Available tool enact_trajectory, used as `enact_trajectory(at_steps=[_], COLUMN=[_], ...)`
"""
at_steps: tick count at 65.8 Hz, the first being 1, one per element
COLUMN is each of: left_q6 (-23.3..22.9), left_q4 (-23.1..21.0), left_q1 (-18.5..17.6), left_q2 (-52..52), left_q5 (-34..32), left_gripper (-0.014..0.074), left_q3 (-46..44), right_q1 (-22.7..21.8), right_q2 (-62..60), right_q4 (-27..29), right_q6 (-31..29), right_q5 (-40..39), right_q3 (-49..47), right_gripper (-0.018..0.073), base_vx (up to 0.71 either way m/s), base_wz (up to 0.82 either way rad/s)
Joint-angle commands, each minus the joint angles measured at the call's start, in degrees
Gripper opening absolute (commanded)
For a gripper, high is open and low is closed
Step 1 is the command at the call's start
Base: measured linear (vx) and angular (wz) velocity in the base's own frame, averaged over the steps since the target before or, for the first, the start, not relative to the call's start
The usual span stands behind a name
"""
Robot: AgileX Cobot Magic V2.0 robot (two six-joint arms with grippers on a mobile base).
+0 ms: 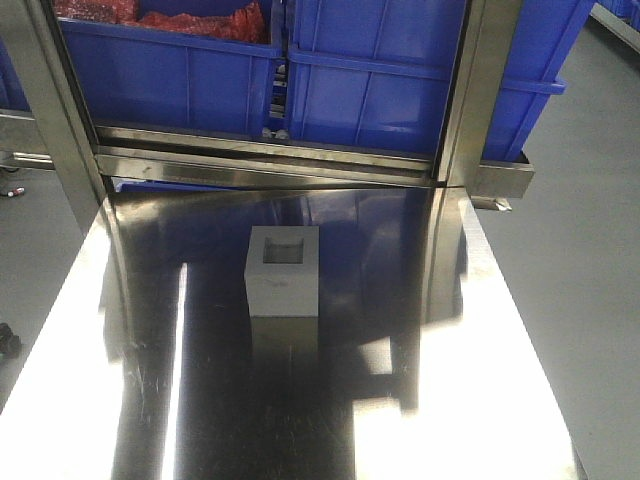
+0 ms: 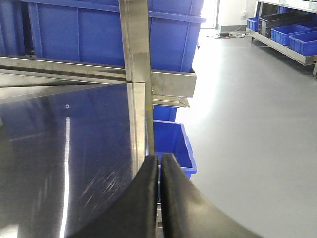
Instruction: Sort gray base to blue bin
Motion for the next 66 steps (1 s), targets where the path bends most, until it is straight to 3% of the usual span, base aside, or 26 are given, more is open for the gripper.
enact_trajectory(at_steps=[1,12,24,34,47,55,66], left_q6=[-3.36,-3.35,-3.35,-3.35,-3.35,-3.35,-3.35], left_q4=[-2.86,-1.21,-0.62,-0.62,-0.68,-0.68,-0.68], left_q1=[-0.26,-0.26,-0.26,-0.26,-0.26,-0.26,-0.26], left_q2=[-0.32,5.8,20.51,29.43,31.9,31.84,31.89], left_q5=[-3.17,4.95,13.55,13.54,11.79,11.6,11.65], left_gripper=[-0.0007,-0.0007,-0.0007,-0.0006,0.0015,0.0137,0.0467], left_q3=[-5.29,-16.39,-28.12,-32.34,-32.24,-32.24,-32.24], right_q1=[0.04,0.04,0.04,0.04,0.04,0.04,0.04], right_q2=[1.03,1.03,1.03,1.03,1.03,1.03,1.03], right_q4=[-0.26,-0.26,-0.26,-0.26,-0.26,-0.26,-0.26], right_q6=[-0.7,-0.7,-0.7,-0.7,-0.7,-0.7,-0.7], right_q5=[-4.15,-4.15,-4.15,-4.15,-4.15,-4.15,-4.15], right_q3=[0.1,0.1,0.1,0.1,0.1,0.1,0.1], right_gripper=[-0.0005,-0.0005,-0.0005,-0.0005,-0.0005,-0.0005,-0.0005], base_vx=[0.0,0.0,0.0,0.0,0.0,0.0,0.0], base_wz=[0.0,0.0,0.0,0.0,0.0,0.0,0.0])
